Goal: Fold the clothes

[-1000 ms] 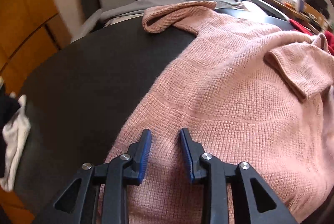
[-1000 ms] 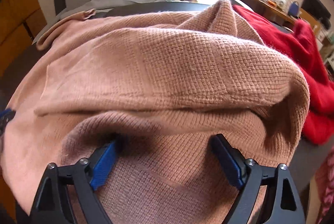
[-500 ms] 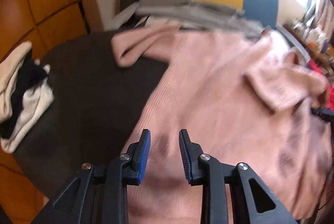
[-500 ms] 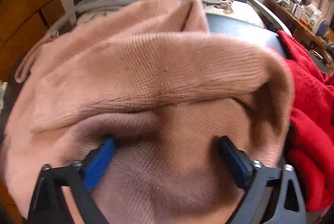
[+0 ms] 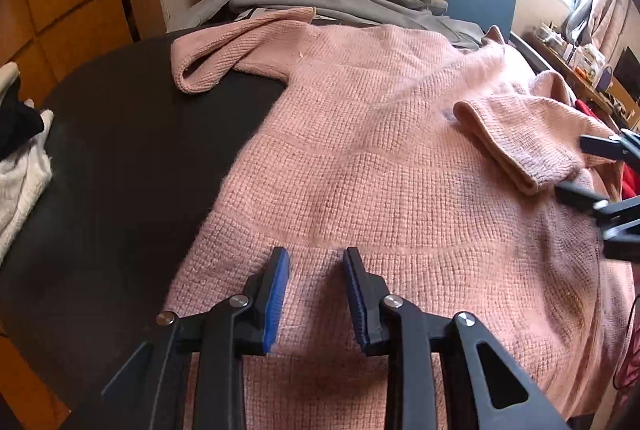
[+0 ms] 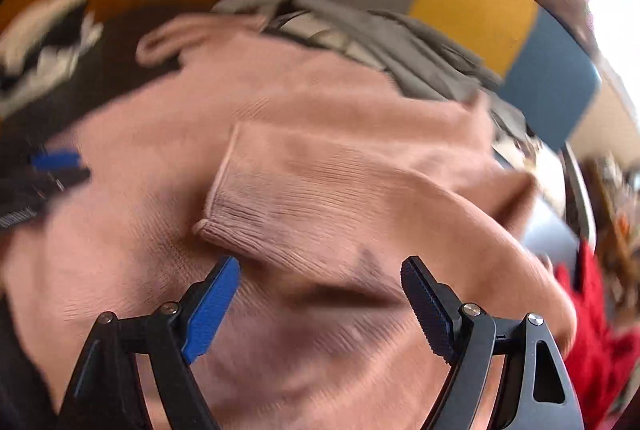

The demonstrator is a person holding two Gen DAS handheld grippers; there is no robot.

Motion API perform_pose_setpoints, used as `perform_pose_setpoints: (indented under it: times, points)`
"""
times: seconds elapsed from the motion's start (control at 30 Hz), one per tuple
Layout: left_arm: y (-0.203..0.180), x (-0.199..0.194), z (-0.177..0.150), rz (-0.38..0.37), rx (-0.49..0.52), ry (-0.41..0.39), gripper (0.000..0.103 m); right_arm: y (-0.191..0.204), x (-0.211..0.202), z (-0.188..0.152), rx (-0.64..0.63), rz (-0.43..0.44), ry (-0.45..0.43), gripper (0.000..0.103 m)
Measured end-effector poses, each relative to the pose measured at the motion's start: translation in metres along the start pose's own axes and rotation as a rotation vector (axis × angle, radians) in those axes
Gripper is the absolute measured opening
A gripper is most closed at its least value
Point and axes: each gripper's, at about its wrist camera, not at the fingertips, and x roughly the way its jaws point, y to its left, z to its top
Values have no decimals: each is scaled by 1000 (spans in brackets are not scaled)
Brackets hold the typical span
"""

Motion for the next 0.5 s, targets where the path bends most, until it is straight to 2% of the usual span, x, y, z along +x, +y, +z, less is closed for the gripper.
perform_pose_setpoints:
  times: [0.03, 0.07, 0.1, 0.17, 0.23, 0.37, 0.5]
  points:
    - [0, 0, 0, -3, -2, 0, 29, 6, 10, 1, -34, -25, 13, 82]
    - [0, 0, 1, -3, -5, -1, 29, 7, 14, 2, -45, -39, 20, 76]
    - [1, 1, 1, -2, -9, -3, 29, 2, 17, 4, -14, -19, 20, 50]
    - [1, 3, 1, 2, -12, -7, 29, -10, 20, 7, 67, 21, 31, 8]
    - [1, 4, 1, 7, -7, -13, 29, -26, 16, 10, 163, 64, 6, 8]
    - [-1, 5, 1, 21, -2, -17, 29, -52, -10, 9, 258, 45, -66, 8]
    - [-4, 4, 0, 39, 6, -18, 29, -110, -44, 7, 401, -63, -150, 7]
